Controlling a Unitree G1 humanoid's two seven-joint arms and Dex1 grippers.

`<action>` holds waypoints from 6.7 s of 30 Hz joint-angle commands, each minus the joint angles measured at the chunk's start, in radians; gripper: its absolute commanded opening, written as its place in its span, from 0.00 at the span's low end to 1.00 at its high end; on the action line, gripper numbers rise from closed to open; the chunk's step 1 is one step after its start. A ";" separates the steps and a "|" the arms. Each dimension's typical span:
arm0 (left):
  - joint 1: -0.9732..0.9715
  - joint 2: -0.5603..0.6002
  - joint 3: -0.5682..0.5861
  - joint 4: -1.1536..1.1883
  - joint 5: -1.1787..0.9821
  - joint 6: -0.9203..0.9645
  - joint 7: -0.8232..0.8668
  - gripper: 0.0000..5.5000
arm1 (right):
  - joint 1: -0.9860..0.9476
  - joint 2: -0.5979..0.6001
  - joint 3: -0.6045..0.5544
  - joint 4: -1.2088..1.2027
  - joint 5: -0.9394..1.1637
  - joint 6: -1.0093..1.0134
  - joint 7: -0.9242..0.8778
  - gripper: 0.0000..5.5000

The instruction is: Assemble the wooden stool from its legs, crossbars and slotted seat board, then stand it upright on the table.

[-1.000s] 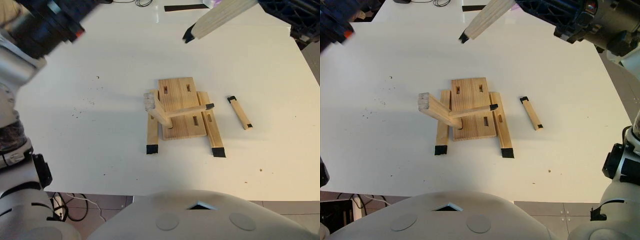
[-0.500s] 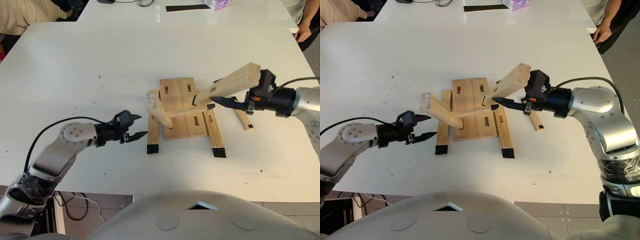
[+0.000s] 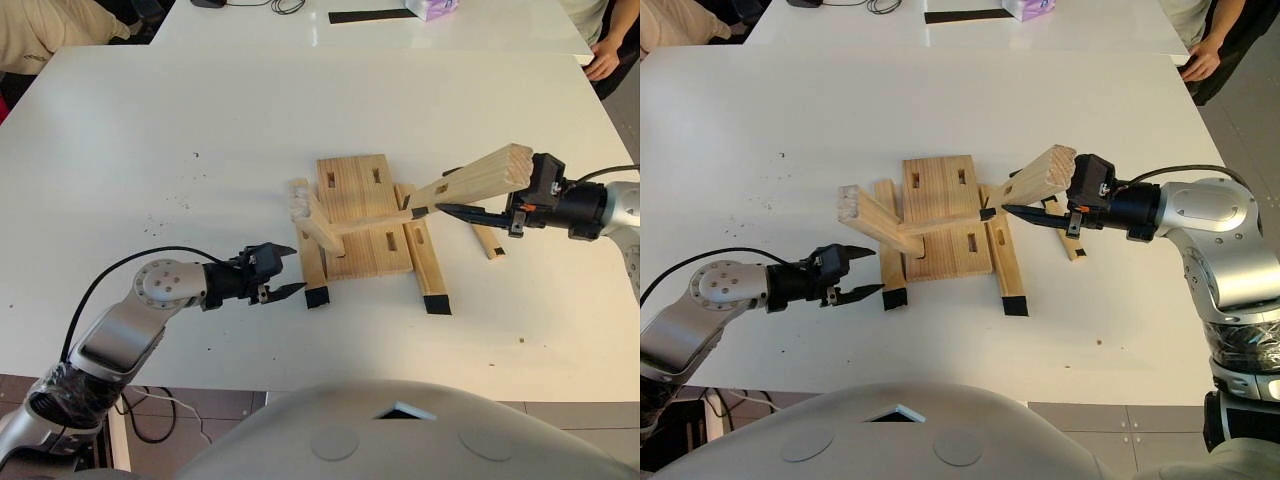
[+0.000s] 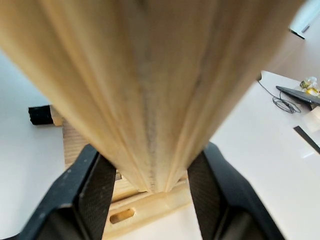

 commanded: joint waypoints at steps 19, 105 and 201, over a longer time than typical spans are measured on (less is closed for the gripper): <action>-0.028 -0.135 -0.052 -0.048 0.096 0.075 0.048 0.58 | 0.128 -0.023 0.012 0.081 -0.112 -0.150 0.044 0.37; -0.119 -0.038 0.088 0.023 0.120 0.041 -0.147 0.58 | 0.157 0.017 -0.011 -0.199 0.133 0.188 -0.019 0.37; -0.259 -0.102 -0.023 0.019 0.144 -0.027 -0.222 0.58 | -0.031 0.064 0.313 0.030 0.031 0.264 0.059 0.37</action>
